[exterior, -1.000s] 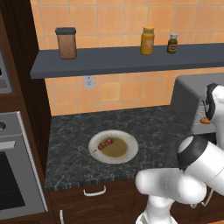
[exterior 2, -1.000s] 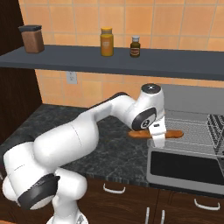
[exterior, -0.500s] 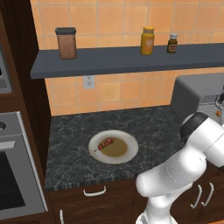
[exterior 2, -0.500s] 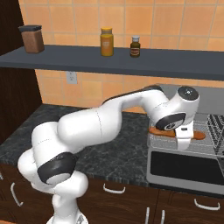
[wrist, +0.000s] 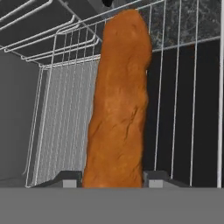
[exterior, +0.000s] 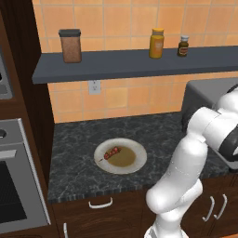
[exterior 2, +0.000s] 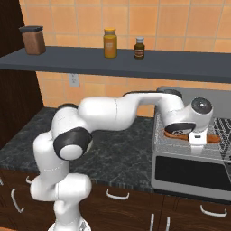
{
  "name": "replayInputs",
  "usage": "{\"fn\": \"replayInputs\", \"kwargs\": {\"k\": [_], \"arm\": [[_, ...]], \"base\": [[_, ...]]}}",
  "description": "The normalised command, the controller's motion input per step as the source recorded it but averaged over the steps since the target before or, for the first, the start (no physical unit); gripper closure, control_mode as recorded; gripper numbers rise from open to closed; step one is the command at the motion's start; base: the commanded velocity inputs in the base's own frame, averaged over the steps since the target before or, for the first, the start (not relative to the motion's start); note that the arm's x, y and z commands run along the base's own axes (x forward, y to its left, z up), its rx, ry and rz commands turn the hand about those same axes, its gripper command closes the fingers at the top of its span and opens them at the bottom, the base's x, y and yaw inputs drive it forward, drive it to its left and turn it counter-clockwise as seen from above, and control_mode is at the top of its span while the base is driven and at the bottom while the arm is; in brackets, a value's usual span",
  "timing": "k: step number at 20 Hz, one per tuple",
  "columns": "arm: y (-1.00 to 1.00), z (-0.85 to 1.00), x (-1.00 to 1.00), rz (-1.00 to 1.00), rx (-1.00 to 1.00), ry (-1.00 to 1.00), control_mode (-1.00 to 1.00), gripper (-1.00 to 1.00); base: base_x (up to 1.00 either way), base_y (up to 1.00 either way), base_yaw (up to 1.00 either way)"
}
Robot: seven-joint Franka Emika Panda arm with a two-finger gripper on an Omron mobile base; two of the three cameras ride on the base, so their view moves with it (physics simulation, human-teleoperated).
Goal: Pick up the kebab skewer and baguette bread, and place them inside the toaster oven. Close the toaster oven door and start by setting the timer.
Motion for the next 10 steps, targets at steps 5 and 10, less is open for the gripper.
{"fn": "replayInputs", "kwargs": {"k": [5, 10], "arm": [[-0.56, -0.09, 0.27, -0.03, 0.08, -0.01, -1.00, 1.00], [-0.59, 0.25, 0.33, 0.00, 0.17, 0.00, -1.00, 1.00]], "base": [[0.00, 0.00, 0.00], [0.00, 0.00, 0.00]]}}
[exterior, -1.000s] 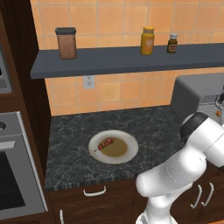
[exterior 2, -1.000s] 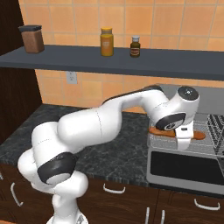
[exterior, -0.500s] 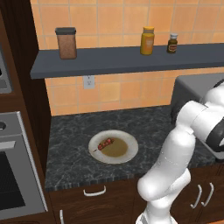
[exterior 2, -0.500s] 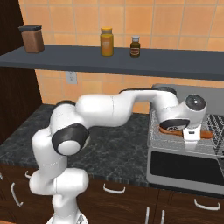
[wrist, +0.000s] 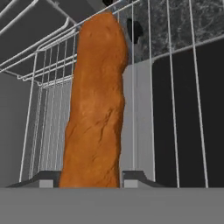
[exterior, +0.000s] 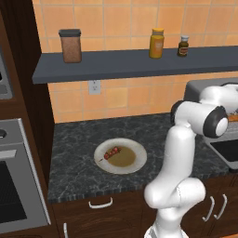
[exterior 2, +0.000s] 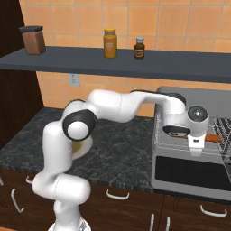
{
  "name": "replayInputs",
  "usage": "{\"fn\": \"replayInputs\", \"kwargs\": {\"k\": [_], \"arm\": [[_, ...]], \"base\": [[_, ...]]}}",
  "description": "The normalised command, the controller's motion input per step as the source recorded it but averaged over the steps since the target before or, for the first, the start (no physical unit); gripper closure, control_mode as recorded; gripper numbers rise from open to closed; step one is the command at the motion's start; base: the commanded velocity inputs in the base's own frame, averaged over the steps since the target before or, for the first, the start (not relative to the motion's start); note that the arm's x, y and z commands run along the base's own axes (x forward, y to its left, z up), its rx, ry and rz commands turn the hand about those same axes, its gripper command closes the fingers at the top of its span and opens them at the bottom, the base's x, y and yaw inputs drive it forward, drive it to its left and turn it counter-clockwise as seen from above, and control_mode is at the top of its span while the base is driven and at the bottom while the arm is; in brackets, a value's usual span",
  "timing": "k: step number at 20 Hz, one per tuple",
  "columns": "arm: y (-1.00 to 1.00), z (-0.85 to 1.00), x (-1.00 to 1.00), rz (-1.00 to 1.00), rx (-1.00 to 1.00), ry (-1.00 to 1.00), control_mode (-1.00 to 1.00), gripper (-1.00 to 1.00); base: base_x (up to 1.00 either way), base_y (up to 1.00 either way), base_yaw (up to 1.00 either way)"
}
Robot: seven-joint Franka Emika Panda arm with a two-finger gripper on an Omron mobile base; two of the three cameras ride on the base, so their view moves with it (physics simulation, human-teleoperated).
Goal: Pick up the kebab skewer and baguette bread, and place them inside the toaster oven. Close the toaster oven door and start by setting the timer.
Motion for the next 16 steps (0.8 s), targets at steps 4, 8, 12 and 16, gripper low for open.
{"fn": "replayInputs", "kwargs": {"k": [4, 8, 12, 16], "arm": [[-0.54, 0.48, 0.04, 0.00, 0.16, 0.00, -1.00, 1.00], [-0.06, 0.47, 0.13, 0.00, 0.13, -0.06, -1.00, 1.00], [0.00, 0.23, 0.36, 0.00, 0.13, -0.11, -1.00, 1.00], [0.06, -0.04, 0.22, 0.00, 0.01, -0.07, -1.00, 1.00]], "base": [[0.00, 0.00, 0.00], [0.00, 0.00, 0.00], [0.00, 0.00, 0.00], [0.00, 0.00, 0.00]]}}
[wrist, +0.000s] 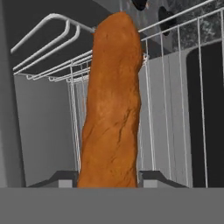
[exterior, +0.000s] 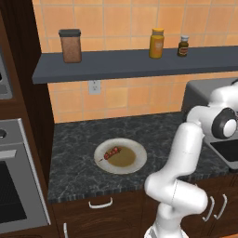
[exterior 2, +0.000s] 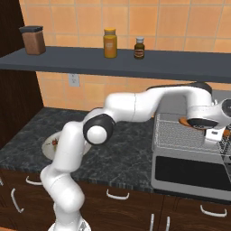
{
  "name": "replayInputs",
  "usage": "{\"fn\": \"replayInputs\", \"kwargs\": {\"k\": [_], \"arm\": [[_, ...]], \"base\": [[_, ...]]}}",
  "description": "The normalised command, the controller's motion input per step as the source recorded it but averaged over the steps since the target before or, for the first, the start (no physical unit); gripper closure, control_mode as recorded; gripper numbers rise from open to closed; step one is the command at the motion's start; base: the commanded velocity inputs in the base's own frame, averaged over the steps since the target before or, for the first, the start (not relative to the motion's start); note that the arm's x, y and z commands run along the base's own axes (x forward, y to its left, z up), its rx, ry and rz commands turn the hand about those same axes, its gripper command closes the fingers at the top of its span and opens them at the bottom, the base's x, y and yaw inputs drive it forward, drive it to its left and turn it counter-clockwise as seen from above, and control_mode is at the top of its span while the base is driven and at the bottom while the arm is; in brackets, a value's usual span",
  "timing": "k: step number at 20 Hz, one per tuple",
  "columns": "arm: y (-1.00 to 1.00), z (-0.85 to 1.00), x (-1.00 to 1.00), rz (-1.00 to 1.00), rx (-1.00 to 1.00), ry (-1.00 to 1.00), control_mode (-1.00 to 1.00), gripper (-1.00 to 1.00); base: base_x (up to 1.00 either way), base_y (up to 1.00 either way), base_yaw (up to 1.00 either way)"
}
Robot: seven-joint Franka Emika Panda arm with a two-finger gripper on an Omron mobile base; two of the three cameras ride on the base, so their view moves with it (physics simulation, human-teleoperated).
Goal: Pick up the kebab skewer and baguette bread, and place them inside the toaster oven. Close the toaster oven door and start by setting the timer.
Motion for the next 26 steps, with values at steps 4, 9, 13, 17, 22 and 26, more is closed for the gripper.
{"fn": "replayInputs", "kwargs": {"k": [4, 9, 13, 17, 22, 26], "arm": [[0.46, -0.17, 0.18, 0.00, 0.00, -0.10, -1.00, 1.00], [0.45, -0.38, 0.21, 0.00, 0.00, -0.12, -1.00, 1.00], [0.08, -0.22, 0.44, -0.01, 0.00, -0.08, -1.00, 1.00], [0.00, -0.23, 0.50, -0.01, 0.00, -0.07, -1.00, 1.00], [0.00, -0.21, 0.32, 0.00, -0.02, -0.03, -1.00, -1.00], [0.00, 0.00, 0.07, 0.00, 0.00, 0.00, -1.00, -1.00]], "base": [[0.00, 0.00, 0.00], [0.00, 0.00, 0.00], [0.00, 0.00, 0.00], [0.00, 0.00, 0.00], [0.00, 0.00, 0.00], [0.00, 0.00, 0.00]]}}
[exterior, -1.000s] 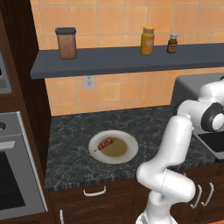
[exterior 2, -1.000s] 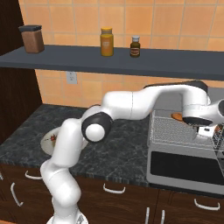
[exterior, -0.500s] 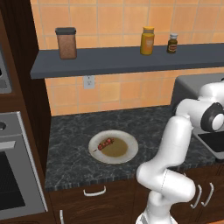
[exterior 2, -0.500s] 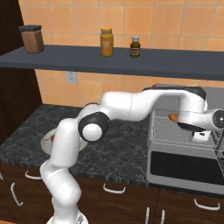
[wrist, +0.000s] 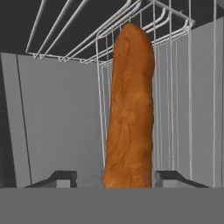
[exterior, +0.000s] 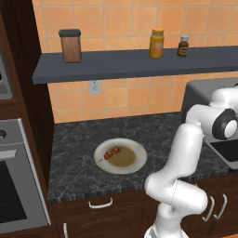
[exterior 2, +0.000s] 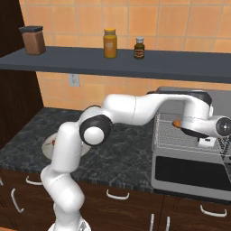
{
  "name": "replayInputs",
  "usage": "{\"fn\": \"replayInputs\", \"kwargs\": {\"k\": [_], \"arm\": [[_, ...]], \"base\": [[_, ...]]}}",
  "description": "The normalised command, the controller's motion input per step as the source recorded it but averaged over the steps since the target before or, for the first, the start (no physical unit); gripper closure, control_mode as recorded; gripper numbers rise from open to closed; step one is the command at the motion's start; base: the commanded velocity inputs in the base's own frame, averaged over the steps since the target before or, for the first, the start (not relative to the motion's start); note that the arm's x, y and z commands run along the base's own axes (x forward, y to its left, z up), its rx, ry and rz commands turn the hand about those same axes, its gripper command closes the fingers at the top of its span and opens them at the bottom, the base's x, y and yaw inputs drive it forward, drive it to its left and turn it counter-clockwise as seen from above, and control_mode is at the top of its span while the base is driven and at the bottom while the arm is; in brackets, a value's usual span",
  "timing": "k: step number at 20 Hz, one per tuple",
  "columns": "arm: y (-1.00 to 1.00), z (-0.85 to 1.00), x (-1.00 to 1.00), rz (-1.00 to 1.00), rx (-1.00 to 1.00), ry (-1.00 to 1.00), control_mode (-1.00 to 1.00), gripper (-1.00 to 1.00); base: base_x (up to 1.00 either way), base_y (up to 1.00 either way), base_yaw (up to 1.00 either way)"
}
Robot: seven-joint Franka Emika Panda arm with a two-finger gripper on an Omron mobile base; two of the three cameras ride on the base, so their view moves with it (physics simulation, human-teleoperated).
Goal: Pick up the kebab skewer and baguette bread, and place them inside the toaster oven. Close the toaster oven door and start by setting the timer.
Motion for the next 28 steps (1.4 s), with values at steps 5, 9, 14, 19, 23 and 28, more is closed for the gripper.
{"fn": "replayInputs", "kwargs": {"k": [5, 9, 14, 19, 23, 28], "arm": [[0.00, 0.00, -0.01, 0.00, 0.00, 0.00, -1.00, -1.00], [-0.10, 0.33, -0.55, 0.00, 0.00, 0.00, -1.00, -1.00], [0.09, 0.48, -0.98, 0.00, 0.00, 0.01, -1.00, -1.00], [0.91, 0.16, -0.93, 0.29, -0.01, 0.11, -1.00, -1.00], [1.00, 0.00, -0.73, 0.40, -0.05, 0.09, -1.00, -1.00], [1.00, 0.08, 0.00, 0.31, -0.08, 0.09, -1.00, -1.00]], "base": [[0.00, 0.00, 0.00], [0.00, 0.00, 0.00], [0.00, 0.00, 0.00], [0.00, 0.00, 0.00], [0.00, 0.00, 0.00], [0.00, 0.00, 0.00]]}}
